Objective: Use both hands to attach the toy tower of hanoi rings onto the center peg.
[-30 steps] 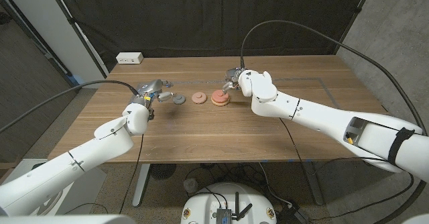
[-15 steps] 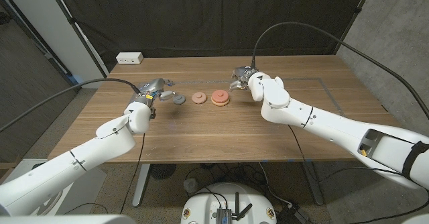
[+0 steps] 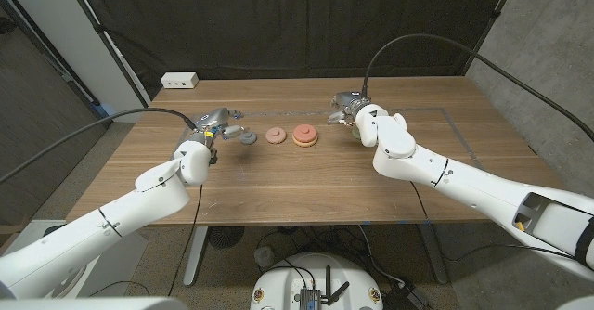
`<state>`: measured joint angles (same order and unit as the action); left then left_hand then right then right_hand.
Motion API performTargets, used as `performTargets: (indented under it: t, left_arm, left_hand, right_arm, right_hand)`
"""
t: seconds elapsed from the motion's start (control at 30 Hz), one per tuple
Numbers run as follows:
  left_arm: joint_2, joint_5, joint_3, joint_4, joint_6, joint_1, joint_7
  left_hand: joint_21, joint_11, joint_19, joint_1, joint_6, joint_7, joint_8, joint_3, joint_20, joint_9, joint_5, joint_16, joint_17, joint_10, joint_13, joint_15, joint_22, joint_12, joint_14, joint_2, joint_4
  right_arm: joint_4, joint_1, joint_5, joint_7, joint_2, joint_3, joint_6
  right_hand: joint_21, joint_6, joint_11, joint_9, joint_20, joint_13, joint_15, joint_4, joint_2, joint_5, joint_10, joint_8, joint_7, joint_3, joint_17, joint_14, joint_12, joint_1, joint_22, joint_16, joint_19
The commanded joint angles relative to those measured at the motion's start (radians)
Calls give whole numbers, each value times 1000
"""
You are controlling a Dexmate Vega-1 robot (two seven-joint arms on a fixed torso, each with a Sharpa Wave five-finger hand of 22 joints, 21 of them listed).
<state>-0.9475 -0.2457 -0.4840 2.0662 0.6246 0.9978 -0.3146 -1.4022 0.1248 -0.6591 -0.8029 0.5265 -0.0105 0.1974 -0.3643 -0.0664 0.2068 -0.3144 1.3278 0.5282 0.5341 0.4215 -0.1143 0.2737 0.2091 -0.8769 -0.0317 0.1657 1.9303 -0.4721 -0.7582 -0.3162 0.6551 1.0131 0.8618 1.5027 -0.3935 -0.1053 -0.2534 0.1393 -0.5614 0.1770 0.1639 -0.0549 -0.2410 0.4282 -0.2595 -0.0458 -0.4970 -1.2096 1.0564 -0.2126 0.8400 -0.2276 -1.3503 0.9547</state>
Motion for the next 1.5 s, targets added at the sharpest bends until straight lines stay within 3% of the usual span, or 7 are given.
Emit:
performTargets:
  t: [0.03,0.37,0.6,0.8,0.97,1.17,1.5]
  left_arm:
    - [6,-1,5,20,31,13,-14]
    - [-10,-10,6,41,49,12,-9]
    - [1,-1,6,15,33,-5,-8]
    - [3,-11,-8,8,27,-14,-6]
    - [10,-9,-10,-2,18,-13,-11]
    - [28,-3,-15,-25,-6,-21,-20]
    - [23,-35,-47,-7,41,-54,20]
  left_hand:
    - [-7,0,4,7,-3,1,2,-9,-104,5,-5,5,0,5,4,-105,0,2,1,0,-1]
    - [-15,-1,3,7,-3,-1,2,-10,-107,5,-5,7,-2,7,4,-105,-6,2,-1,0,-1]
    - [-23,2,5,7,-3,-2,2,-11,-108,5,-5,12,-1,6,5,-105,-7,2,-6,1,0]
    - [-26,3,4,7,-2,-3,3,-11,-109,5,-6,11,-3,8,4,-105,-11,2,-7,2,0]
    - [-28,2,5,6,-2,-5,3,-11,-109,5,-6,11,-5,10,4,-105,-14,2,-7,3,1]
    - [-33,2,6,5,-3,-4,3,-13,-109,5,-6,12,-5,11,4,-105,-17,2,-7,3,1]
    - [-40,8,10,0,-6,-5,2,-14,-109,4,-6,13,-7,16,5,-105,-21,5,-4,9,5]
  right_arm:
    - [43,-66,-7,37,51,-57,-2]
    - [50,-109,3,69,74,-100,-10]
    - [62,-149,13,98,95,-131,3]
    - [69,-175,20,130,102,-149,7]
    - [61,-211,58,196,97,-182,-21]
    - [49,-211,70,209,98,-178,-33]
    - [54,-217,84,221,99,-182,-14]
  right_hand:
    - [6,0,7,-1,79,0,43,-1,3,-10,-6,-2,4,-10,-6,7,3,11,2,-3,7]
    - [9,9,3,1,79,-1,43,0,4,-15,5,6,1,-14,0,3,-2,18,1,3,8]
    - [9,6,1,2,79,-3,43,0,4,-17,9,6,-6,-16,-9,14,-4,20,2,-7,7]
    - [11,-3,-1,4,79,-6,43,2,3,-19,20,5,6,-18,-3,9,-9,25,3,-2,7]
    - [9,-8,-7,4,79,-7,43,2,4,-20,25,4,4,-19,-2,9,-11,27,6,-1,4]
    - [12,-15,-10,5,79,-10,43,3,4,-20,30,3,-2,-20,0,11,-12,33,5,0,7]
    - [13,-21,-12,5,78,-12,42,-2,9,-22,35,4,-3,-21,-1,17,-11,35,7,-2,8]
